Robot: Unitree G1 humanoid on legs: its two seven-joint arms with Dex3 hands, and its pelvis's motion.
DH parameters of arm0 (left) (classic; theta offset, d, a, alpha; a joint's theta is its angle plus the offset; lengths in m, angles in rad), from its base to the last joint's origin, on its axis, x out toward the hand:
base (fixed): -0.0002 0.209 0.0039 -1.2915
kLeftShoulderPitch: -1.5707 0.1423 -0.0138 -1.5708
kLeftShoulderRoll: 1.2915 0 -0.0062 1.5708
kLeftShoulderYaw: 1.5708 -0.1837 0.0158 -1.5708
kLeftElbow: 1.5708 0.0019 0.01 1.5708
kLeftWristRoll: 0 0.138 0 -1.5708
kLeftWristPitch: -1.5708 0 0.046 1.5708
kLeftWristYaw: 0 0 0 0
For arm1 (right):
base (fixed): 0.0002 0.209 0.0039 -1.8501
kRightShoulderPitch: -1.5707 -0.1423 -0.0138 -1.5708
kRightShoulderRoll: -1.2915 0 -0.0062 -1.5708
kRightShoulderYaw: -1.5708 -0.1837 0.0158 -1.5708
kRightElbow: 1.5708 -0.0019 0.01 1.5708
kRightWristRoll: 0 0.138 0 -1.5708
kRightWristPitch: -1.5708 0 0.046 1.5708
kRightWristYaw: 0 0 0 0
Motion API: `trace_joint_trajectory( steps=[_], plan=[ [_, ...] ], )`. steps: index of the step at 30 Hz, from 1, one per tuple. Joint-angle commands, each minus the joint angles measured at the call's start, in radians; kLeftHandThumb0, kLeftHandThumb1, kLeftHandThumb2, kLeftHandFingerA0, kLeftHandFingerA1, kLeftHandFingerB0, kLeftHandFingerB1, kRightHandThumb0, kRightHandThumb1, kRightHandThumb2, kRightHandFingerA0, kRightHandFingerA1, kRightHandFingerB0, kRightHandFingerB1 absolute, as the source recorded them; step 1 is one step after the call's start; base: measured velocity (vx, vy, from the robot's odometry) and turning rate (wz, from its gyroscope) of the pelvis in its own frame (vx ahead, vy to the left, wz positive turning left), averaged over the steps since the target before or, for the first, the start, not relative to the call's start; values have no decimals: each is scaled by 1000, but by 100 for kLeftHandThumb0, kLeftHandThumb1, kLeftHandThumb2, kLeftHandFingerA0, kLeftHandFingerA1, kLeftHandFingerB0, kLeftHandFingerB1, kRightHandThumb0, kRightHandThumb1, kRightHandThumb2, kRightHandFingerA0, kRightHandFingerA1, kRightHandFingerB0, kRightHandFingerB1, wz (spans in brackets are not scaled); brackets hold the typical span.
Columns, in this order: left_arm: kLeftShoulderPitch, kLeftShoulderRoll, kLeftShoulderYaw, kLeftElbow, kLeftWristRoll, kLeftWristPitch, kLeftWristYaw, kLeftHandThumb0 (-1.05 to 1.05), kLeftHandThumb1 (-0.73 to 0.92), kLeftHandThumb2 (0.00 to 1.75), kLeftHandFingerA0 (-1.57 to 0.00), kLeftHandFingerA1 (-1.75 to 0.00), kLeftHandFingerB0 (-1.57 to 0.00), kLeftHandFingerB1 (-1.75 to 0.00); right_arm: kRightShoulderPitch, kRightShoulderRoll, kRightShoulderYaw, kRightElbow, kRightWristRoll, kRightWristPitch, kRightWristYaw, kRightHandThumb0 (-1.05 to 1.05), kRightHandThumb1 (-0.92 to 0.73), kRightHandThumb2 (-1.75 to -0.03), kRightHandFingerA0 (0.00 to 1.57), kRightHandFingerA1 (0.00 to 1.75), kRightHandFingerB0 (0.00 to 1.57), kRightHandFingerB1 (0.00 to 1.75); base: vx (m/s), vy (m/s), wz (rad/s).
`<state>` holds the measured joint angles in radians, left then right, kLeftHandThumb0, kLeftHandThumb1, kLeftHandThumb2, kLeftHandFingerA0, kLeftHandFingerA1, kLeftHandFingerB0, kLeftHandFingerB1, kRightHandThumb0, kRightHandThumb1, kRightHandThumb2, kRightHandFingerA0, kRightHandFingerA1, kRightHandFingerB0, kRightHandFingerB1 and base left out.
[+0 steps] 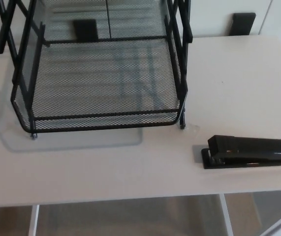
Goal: The robot walks towards a desk on which a file tray is kept in the middle and a stapler is kept to its right. The robot lifts the stapler using its right hand and places it on the file tray.
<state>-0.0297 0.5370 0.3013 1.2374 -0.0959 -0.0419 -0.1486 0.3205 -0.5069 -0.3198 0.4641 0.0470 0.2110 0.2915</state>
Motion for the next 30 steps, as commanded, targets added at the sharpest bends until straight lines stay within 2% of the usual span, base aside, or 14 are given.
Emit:
trace_joint_trajectory(
  steps=[1,3,4,8,9,12,13,20,21,22,23,24,26,30],
  plan=[
    [0,10,-3,4,4,6,6,-60,81,76,-27,-79,-16,-62,-4,-24,1,21,-11,-10,-6,-60,-61,-89,26,52,8,40,0,0,0],
    [5,8,-1,0,2,3,7,-60,82,75,-29,-81,-17,-63,2,-18,-6,-2,-4,-11,-10,-60,-60,-88,24,53,8,40,0,0,0],
    [9,7,8,-4,-9,2,-2,-61,80,76,-26,-79,-15,-62,6,-24,1,0,-15,-17,-9,-59,-78,-62,31,43,15,26,0,0,0],
    [4,8,4,5,-1,1,8,-61,78,87,-30,-77,-19,-62,-1,-22,0,3,-16,-5,-18,-65,-61,-90,27,53,8,40,0,0,0],
    [7,9,-1,3,4,-3,10,-60,81,75,-28,-79,-16,-61,1,-22,1,0,-16,-6,-15,-60,-77,-63,31,43,14,26,0,0,0],
    [5,8,11,1,-9,4,9,-61,78,87,-30,-78,-18,-63,-5,-22,1,5,-11,-12,-6,-60,-77,-63,29,42,14,25,0,0,0],
    [7,7,10,-7,-8,5,10,-61,81,76,-28,-82,-15,-62,8,-10,-12,-26,-4,-4,-21,-64,-60,-89,24,52,7,40,0,0,0],
    [2,5,8,-8,-6,13,12,-61,80,77,-30,-83,-15,-63,-5,27,-142,-92,59,60,-96,-66,-60,-93,21,51,4,36,0,0,0],
    [3,7,6,-8,-5,11,9,-61,81,77,-30,-82,-15,-63,-14,26,-162,-98,62,57,-105,-64,-76,-64,21,40,11,20,0,0,0],
    [2,8,10,-6,-9,8,5,-60,80,76,-27,-80,-15,-62,-23,21,-191,-121,80,75,-101,-76,-61,-97,2,33,1,17,0,0,0],
    [-1,9,15,-2,-13,7,6,-61,80,76,-25,-78,-13,-61,-37,16,-235,-154,113,96,-96,-68,-78,-68,2,31,0,13,0,0,0],
    [-4,11,13,0,-10,7,9,-61,80,76,-25,-78,-13,-61,-46,19,-255,-158,119,86,-101,-68,-78,-68,2,31,0,13,0,0,0],
    [-17,15,27,4,-22,20,14,-64,78,86,-29,-78,-18,-64,-90,4,-299,-180,137,108,-102,-84,-65,-98,0,22,0,7,0,0,0],
    [-22,26,30,7,-15,13,-5,-64,80,75,-27,-83,-15,-65,-129,-95,-318,-344,65,145,-104,-105,-68,-110,9,28,0,2,0,0,0]
  ],
)
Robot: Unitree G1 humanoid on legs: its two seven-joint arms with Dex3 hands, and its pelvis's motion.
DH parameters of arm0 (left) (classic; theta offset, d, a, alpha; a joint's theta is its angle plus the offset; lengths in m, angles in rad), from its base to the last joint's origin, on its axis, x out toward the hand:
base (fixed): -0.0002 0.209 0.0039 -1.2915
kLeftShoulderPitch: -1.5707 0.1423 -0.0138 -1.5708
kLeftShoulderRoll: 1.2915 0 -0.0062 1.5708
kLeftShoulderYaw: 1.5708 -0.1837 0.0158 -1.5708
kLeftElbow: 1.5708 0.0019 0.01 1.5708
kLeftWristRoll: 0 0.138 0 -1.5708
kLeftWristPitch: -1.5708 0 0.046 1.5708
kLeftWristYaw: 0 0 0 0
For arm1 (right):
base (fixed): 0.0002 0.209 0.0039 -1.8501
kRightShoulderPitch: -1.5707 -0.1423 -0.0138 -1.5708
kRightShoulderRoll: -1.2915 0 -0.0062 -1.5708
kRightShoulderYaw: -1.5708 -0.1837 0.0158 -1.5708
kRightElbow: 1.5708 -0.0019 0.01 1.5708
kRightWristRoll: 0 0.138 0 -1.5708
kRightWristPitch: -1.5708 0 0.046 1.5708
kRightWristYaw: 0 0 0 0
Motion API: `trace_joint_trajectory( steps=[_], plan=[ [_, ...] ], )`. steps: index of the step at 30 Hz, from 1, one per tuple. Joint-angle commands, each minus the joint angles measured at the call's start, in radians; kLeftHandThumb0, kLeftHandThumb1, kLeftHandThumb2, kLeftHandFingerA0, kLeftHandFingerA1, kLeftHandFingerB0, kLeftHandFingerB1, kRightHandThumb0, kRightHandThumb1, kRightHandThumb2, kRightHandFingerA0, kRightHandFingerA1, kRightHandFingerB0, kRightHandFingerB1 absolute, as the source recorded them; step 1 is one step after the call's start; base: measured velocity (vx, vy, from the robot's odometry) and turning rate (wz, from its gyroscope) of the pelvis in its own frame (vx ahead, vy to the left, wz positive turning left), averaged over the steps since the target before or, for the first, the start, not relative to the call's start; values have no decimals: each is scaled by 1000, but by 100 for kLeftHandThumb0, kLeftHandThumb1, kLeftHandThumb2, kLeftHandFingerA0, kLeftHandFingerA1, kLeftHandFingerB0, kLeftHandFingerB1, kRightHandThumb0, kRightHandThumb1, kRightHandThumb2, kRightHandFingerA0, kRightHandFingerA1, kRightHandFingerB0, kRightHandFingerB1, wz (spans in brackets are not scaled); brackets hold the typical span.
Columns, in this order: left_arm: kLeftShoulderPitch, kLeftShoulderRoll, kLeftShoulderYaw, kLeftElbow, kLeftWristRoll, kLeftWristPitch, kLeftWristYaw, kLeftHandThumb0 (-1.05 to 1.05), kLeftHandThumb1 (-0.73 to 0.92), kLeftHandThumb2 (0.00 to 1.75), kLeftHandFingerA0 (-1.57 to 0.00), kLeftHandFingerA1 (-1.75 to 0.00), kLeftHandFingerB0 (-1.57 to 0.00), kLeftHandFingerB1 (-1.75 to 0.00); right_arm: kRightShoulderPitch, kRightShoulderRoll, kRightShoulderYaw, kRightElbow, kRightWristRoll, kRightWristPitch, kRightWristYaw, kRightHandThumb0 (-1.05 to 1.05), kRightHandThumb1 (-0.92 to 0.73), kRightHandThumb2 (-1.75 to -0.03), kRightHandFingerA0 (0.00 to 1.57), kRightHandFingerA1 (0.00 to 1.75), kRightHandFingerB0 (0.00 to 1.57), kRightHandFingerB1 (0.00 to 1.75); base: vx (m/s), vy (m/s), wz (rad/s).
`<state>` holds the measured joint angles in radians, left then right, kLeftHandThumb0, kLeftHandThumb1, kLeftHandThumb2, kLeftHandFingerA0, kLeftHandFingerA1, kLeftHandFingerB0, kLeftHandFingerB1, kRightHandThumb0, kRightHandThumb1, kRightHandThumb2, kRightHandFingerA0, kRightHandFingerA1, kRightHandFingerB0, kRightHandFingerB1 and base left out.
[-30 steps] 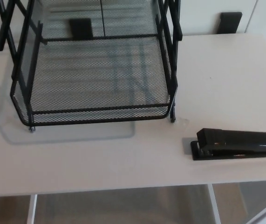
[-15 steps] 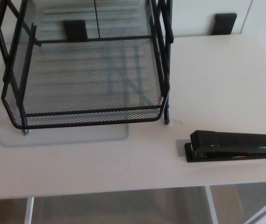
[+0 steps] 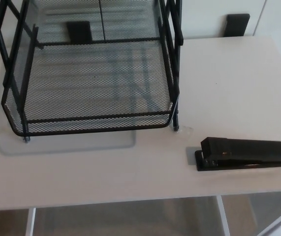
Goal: The robot walks towards a desk on which a file tray is kept in the middle and a stapler is kept to its right. The robot lifts the stapler using its right hand and places it on the file tray.
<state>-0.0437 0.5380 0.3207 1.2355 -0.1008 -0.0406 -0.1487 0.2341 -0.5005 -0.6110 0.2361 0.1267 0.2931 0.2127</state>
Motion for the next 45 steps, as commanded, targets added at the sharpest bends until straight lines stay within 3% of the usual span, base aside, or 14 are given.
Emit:
trace_joint_trajectory(
  steps=[1,5,7,8,10,18,20,24,25,26,30,35,39,45],
  plan=[
    [-9,24,12,8,-10,16,-3,-64,80,75,-27,-83,-15,-65,-61,-125,-25,-129,-23,70,-24,-105,-68,-110,9,28,0,2,0,0,0],
    [-9,21,12,17,-6,8,0,-65,78,75,-30,-83,-17,-66,-159,-201,40,-234,-41,117,-4,-105,-76,-66,0,107,0,70,0,0,0],
    [-5,19,16,21,-7,4,-1,-64,79,75,-27,-91,-16,-66,-197,-226,109,-321,-50,115,25,-105,-77,-70,0,99,0,59,0,0,0],
    [-4,18,16,18,-9,10,1,-65,78,84,-32,-81,-20,-65,-195,-227,129,-364,-43,89,48,-105,-66,-111,1,67,1,33,0,0,0],
    [-1,14,16,7,-9,20,14,-64,79,74,-31,-86,-16,-66,-237,-264,223,-464,-33,150,104,-88,-60,-102,2,38,0,14,0,0,0],
    [0,12,9,1,-3,14,13,-66,79,80,-31,-81,-20,-66,-348,-302,380,-473,7,92,247,-80,-46,-88,1,39,0,15,0,0,0],
    [-3,15,9,1,-4,18,8,-65,81,81,-31,-81,-20,-65,-399,-306,429,-475,7,120,274,-65,-58,-57,13,40,1,25,0,0,0],
    [-13,11,18,12,-10,22,25,-62,79,74,-32,-85,-18,-65,-451,-314,508,-484,5,167,314,-60,-55,-59,16,39,9,22,0,0,0],
    [-14,11,19,13,-10,22,23,-62,79,76,-29,-91,-16,-66,-457,-317,531,-482,-10,155,320,-37,-35,-93,1,50,0,50,0,0,0],
    [-11,12,14,9,-6,19,17,-62,80,76,-32,-86,-17,-65,-473,-329,597,-479,-56,138,336,-75,-42,-81,6,47,1,33,0,0,0],
    [-6,13,5,0,-1,22,11,-63,80,83,-34,-82,-20,-65,-512,-346,724,-463,-127,110,360,-37,-29,-91,2,52,0,49,0,0,0],
    [-13,6,-4,2,6,21,23,-62,81,73,-33,-84,-19,-65,-556,-316,828,-418,-177,109,351,-37,-33,-93,4,53,0,49,0,0,0],
    [-11,8,-5,-5,3,27,17,-62,81,73,-32,-84,-18,-65,-579,-304,865,-394,-205,123,351,-63,-57,-57,10,39,13,27,0,0,0],
    [-11,9,-13,0,7,27,24,-62,80,75,-33,-85,-19,-65,-608,-282,921,-347,-264,113,353,-70,-45,-81,5,44,8,37,0,0,0]
  ],
)
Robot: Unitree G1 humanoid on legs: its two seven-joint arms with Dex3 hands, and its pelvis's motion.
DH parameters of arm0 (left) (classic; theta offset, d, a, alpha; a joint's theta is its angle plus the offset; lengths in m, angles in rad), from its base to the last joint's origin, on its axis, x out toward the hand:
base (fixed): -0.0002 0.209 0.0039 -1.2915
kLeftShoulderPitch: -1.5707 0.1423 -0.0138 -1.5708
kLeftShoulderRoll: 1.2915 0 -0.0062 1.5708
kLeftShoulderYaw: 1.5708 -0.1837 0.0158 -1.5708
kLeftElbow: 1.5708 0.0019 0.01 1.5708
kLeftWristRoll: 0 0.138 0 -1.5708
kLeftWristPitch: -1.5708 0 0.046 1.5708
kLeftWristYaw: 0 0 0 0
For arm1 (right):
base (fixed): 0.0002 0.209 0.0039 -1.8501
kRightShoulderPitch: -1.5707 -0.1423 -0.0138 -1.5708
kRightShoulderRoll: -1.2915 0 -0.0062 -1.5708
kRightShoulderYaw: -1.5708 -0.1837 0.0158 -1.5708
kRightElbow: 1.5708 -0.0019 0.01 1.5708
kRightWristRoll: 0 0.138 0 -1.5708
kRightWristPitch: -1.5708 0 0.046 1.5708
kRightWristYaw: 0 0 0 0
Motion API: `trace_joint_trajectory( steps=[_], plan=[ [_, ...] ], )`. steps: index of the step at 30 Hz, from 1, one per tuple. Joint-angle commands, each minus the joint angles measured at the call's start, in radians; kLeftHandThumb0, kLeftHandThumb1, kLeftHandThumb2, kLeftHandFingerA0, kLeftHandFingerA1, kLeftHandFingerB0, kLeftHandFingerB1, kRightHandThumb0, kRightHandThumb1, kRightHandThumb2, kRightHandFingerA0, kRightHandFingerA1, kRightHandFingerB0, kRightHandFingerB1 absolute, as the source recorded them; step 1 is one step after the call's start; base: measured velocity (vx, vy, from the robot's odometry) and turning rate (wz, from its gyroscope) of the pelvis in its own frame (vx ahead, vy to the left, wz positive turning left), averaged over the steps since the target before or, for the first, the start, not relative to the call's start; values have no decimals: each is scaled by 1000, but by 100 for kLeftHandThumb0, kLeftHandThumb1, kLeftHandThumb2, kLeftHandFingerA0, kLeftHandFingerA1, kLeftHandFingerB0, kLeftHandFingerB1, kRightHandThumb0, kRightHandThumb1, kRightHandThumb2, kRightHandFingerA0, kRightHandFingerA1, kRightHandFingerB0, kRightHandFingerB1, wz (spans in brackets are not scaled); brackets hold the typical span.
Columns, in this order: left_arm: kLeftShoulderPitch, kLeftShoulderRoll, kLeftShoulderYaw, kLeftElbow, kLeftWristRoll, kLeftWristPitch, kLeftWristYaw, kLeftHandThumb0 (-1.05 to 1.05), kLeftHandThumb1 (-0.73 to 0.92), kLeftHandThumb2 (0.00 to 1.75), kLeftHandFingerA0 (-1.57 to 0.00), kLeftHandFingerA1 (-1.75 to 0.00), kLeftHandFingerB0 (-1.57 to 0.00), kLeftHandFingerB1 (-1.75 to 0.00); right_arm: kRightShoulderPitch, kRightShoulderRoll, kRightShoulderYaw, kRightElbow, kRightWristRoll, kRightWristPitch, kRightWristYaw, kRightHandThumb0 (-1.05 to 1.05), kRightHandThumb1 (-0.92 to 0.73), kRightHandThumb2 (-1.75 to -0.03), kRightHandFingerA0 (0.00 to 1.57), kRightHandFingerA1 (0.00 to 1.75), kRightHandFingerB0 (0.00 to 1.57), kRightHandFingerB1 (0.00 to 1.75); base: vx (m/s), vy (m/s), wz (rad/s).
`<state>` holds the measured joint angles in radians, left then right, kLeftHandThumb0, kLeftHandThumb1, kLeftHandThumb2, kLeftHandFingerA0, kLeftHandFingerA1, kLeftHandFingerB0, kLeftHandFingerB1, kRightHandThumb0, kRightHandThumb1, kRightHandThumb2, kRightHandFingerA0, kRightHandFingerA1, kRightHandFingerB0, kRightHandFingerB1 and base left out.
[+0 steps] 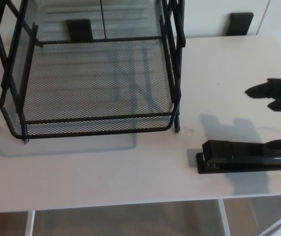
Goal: The robot walks towards a desk on which a file tray is kept in the middle and a stapler is kept to its right. The robot lifts the stapler using its right hand and places it on the file tray.
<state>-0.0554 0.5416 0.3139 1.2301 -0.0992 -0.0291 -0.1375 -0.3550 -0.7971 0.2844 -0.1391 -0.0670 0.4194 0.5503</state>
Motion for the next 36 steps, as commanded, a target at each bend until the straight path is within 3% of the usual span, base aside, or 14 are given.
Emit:
trace_joint_trajectory(
  steps=[1,5,6,17,36],
  plan=[
    [0,7,-6,8,5,18,10,-62,79,75,-34,-86,-20,-66,-31,33,52,47,-98,-14,3,-36,-39,-96,3,52,0,49,0,0,0],
    [2,5,-4,6,-1,18,2,-64,79,82,-34,-82,-22,-66,-30,60,74,64,-134,-22,-11,-35,-42,-97,3,52,0,48,0,0,0],
    [0,4,-5,8,-1,19,7,-62,80,74,-33,-86,-19,-66,-22,69,79,67,-139,-35,-15,-35,-43,-98,3,53,0,48,0,0,0],
    [-1,1,-5,22,1,19,22,-62,78,75,-32,-84,-20,-66,43,138,113,16,-220,-85,-46,-37,-40,-98,2,52,0,49,0,0,0],
    [-2,2,-6,24,0,18,21,-62,78,75,-32,-84,-20,-66,57,169,83,17,-262,-98,-22,-37,-40,-98,2,52,0,49,0,0,0]
  ],
)
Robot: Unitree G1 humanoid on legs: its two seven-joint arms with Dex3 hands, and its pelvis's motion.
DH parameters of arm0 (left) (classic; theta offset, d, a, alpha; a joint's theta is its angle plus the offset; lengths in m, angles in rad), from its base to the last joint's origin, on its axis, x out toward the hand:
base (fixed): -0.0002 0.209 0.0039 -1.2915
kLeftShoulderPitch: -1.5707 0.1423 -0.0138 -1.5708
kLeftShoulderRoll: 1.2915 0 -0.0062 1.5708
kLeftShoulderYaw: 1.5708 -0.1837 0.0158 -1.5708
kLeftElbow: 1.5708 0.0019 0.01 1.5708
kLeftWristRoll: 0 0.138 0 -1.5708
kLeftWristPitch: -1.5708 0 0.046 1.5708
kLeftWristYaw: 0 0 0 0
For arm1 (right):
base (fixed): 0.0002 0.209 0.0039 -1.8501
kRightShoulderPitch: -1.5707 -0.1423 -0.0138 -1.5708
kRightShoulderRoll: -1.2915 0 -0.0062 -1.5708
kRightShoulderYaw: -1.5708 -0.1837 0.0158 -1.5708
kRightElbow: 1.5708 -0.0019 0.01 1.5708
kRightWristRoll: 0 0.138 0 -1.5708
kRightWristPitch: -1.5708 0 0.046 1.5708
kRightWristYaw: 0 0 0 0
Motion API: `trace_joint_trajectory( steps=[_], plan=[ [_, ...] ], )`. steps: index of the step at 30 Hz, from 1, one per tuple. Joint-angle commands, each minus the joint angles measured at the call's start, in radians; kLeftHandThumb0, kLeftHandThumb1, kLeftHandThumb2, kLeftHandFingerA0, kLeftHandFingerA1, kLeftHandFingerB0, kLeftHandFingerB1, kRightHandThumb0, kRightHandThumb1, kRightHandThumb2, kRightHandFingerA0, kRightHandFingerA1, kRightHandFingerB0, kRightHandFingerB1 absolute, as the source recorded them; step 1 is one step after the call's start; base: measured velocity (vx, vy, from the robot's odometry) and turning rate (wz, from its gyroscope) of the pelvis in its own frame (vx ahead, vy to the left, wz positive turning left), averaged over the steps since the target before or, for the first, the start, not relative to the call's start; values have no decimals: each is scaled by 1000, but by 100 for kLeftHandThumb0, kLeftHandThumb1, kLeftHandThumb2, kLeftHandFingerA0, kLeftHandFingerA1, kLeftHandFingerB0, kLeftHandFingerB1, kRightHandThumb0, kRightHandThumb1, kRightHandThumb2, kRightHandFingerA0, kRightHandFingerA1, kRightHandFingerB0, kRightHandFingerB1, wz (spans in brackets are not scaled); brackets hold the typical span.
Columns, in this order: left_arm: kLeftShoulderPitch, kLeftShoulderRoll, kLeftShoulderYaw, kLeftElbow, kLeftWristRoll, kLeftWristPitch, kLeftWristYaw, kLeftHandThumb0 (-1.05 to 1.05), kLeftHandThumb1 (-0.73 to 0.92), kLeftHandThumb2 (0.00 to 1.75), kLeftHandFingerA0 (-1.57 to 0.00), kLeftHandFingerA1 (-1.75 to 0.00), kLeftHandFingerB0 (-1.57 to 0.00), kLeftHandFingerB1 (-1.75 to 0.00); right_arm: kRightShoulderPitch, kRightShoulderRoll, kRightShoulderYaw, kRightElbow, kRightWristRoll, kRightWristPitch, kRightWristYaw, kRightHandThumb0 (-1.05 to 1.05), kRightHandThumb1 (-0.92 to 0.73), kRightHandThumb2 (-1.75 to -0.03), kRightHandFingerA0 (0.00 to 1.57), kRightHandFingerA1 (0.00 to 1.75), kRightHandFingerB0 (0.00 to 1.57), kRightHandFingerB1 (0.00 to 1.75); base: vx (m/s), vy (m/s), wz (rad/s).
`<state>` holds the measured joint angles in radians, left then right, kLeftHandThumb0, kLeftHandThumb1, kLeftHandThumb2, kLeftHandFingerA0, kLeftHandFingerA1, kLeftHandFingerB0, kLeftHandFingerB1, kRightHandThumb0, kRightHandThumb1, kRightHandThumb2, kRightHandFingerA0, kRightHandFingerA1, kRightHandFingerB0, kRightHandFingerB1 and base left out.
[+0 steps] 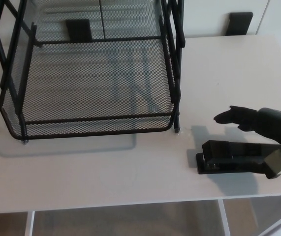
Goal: The robot walks towards a desk on which a file tray is kept in the middle and a stapler is kept to its right. The robot lifts the stapler using its right hand and places it on the file tray.
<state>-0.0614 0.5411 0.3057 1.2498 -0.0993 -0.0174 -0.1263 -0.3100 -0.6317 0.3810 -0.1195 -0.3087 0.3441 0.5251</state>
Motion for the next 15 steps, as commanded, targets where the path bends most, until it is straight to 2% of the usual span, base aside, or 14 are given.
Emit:
trace_joint_trajectory(
  steps=[1,3,4,5,6,7,8,9,12,13,14,15],
  plan=[
    [4,2,2,4,0,6,10,-62,78,75,-32,-84,-20,-66,12,5,-14,-3,-21,-23,4,-37,-40,-98,2,52,0,49,0,0,0],
    [2,1,7,4,-6,11,10,-61,78,75,-31,-83,-19,-66,14,9,-10,-4,-27,-27,-1,-36,-40,-97,2,52,0,49,0,0,0],
    [-7,8,5,-7,-5,6,-5,-64,81,76,-30,-85,-17,-65,10,-15,135,47,-262,52,-33,-65,-39,-80,3,28,6,29,0,0,0],
    [-10,10,2,-12,-4,2,-11,-64,81,76,-30,-85,-17,-65,7,-25,198,70,-363,88,-46,-65,-39,-80,3,28,6,29,0,0,0],
    [-9,11,17,-19,-19,-8,-22,-68,82,78,-28,-85,-19,-69,7,-23,196,67,-361,87,-53,-66,-40,-80,4,30,6,28,0,0,0],
    [-9,13,30,-25,-33,-16,-32,-71,84,73,-28,-92,-12,-69,5,-21,195,65,-356,86,-57,-66,-40,-80,4,31,3,27,0,0,0],
    [-10,16,40,-31,-44,-19,-40,-71,84,73,-28,-92,-12,-69,3,-21,193,63,-350,84,-59,-66,-40,-80,4,31,3,27,0,0,0],
    [-8,23,45,-45,-50,-43,-66,-73,88,71,-24,-90,-3,-67,2,-22,180,54,-335,79,-62,-69,-41,-80,4,34,4,28,0,0,0],
    [28,33,60,-81,-54,-81,-102,-80,86,71,-28,-98,-2,-72,19,-25,166,27,-307,74,-51,-70,-41,-80,4,32,3,29,0,0,0],
    [25,30,61,-104,-55,-85,-116,-80,82,70,-29,-105,-6,-79,18,-30,154,26,-299,67,-53,-62,-53,-59,7,34,12,23,0,0,0],
    [31,25,62,-130,-58,-87,-133,-84,63,103,-38,-84,-14,-68,19,-29,148,26,-300,72,-52,-61,-53,-59,7,34,13,24,0,0,0],
    [42,12,56,-185,-57,-96,-152,-80,88,69,-37,-96,-12,-75,14,-30,143,40,-301,60,-57,-66,-40,-78,5,39,9,33,0,0,0]
  ],
)
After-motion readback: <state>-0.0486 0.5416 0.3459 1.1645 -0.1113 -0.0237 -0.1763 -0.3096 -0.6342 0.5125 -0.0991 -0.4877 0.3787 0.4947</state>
